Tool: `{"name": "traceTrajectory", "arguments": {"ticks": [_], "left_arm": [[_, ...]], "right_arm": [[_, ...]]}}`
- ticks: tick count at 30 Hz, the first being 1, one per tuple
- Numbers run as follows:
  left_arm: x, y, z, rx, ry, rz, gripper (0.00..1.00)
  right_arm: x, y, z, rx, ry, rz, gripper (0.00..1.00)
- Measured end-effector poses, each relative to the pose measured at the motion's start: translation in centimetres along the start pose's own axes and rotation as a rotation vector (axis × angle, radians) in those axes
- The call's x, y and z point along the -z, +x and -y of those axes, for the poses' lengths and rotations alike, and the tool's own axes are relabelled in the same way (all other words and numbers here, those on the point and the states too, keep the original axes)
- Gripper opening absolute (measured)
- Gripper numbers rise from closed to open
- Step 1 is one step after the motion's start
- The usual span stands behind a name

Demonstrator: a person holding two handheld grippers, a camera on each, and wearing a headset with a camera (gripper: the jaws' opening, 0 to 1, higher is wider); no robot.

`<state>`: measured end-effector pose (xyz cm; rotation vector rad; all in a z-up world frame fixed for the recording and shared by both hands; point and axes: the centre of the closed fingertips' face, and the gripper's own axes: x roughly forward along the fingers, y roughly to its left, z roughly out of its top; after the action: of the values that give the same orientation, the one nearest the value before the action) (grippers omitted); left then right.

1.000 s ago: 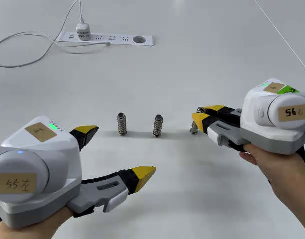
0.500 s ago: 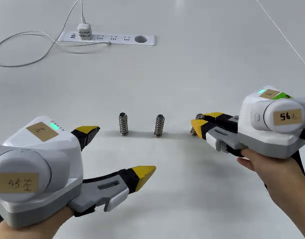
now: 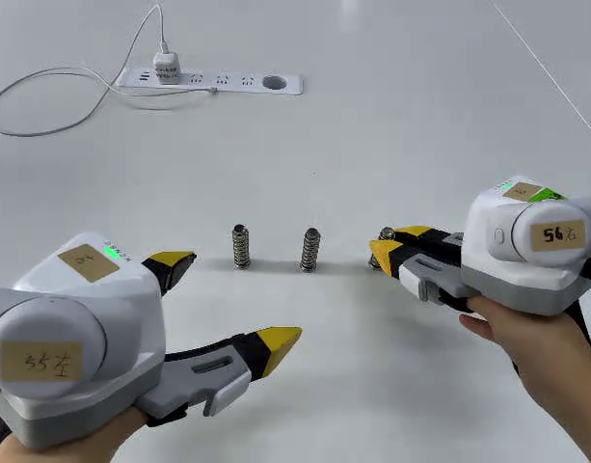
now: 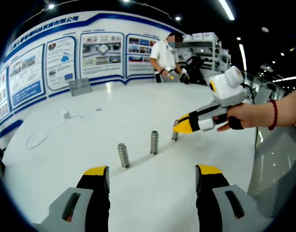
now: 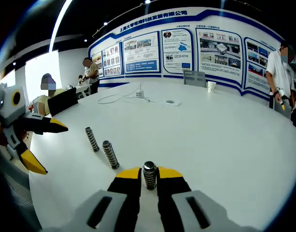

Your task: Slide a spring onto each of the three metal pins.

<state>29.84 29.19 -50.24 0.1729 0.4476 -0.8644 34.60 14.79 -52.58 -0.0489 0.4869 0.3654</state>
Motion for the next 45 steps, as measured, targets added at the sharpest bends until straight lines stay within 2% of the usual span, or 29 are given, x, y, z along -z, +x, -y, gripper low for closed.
{"name": "traceTrajectory", "arguments": {"ticks": [2,6,12,22,33,38,45], "left_arm": [[0.0,0.0,0.0,-0.001,0.000,0.000,0.74],[-0.1,0.0,-0.1,-0.002,0.003,-0.003,0.74],[-0.8,0.0,-0.3,-0.004,0.003,0.006,0.74],[-1.3,-0.4,-1.0,-0.022,0.013,-0.017,0.74],[-1.6,-1.4,-1.7,-0.035,0.000,-0.041,0.77],[-1.6,-1.8,-1.8,-0.036,-0.015,-0.037,0.80],[-1.3,-2.5,-1.6,-0.032,-0.035,-0.039,0.86]], "right_arm": [[-0.1,-0.1,0.0,0.001,0.007,0.006,0.17],[-0.4,-0.4,-0.2,-0.003,0.004,0.005,0.19],[-1.4,-1.3,-0.8,-0.025,0.004,0.009,0.28],[-2.8,-3.2,-1.3,-0.047,-0.011,-0.005,0.42],[-2.0,-5.4,-2.1,-0.077,0.018,-0.065,0.56],[-1.5,-6.2,-2.3,-0.086,0.051,-0.083,0.63],[-0.5,-7.2,-2.7,-0.097,0.046,-0.106,0.71]]}}
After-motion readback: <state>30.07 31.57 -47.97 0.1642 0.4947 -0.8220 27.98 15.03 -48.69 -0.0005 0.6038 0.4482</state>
